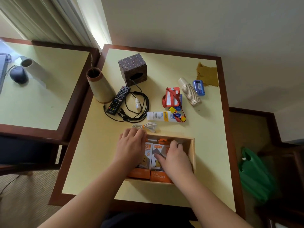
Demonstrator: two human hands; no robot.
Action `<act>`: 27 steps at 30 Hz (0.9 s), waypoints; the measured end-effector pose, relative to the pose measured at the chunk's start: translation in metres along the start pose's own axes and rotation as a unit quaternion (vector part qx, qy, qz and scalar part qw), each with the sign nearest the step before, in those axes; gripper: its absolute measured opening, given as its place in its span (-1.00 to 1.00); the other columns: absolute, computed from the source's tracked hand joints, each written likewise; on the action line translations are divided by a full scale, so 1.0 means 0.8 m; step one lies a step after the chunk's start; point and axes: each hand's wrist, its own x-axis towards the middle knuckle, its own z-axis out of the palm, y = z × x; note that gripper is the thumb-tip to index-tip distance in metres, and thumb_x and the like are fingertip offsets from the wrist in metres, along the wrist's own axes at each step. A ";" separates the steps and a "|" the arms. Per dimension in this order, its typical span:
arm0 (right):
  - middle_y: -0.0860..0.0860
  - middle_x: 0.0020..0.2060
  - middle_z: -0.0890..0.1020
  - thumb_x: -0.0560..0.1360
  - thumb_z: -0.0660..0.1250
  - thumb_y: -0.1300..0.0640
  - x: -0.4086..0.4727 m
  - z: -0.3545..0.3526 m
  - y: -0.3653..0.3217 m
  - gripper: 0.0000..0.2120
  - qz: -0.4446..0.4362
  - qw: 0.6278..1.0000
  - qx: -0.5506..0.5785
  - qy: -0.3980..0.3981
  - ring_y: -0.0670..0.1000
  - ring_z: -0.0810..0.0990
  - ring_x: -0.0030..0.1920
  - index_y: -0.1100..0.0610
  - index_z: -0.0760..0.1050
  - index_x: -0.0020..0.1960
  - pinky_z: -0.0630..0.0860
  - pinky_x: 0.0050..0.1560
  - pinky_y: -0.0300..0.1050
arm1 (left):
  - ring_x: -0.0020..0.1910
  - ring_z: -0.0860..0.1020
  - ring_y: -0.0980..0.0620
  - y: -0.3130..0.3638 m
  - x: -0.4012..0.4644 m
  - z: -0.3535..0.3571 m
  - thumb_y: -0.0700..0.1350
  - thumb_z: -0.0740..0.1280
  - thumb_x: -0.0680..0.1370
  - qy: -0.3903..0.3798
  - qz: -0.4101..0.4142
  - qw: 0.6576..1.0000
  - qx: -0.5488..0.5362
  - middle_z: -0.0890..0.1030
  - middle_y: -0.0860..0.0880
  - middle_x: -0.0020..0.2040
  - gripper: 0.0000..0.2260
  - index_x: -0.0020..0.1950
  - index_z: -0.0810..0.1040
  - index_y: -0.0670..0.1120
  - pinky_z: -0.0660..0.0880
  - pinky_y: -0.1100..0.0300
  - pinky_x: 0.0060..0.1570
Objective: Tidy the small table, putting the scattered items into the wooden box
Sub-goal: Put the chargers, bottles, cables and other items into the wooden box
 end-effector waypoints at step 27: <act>0.04 0.21 0.44 0.47 0.50 -0.02 0.209 -0.075 -0.025 -0.49 -0.224 0.941 -0.248 -0.043 0.12 0.41 0.24 0.04 0.46 0.36 0.53 0.02 0.04 | 0.25 0.42 -0.03 0.004 0.002 -0.006 0.09 0.09 0.73 -0.023 -0.011 1.000 0.000 0.58 0.06 0.19 -0.76 0.21 0.51 0.05 0.41 0.01 0.21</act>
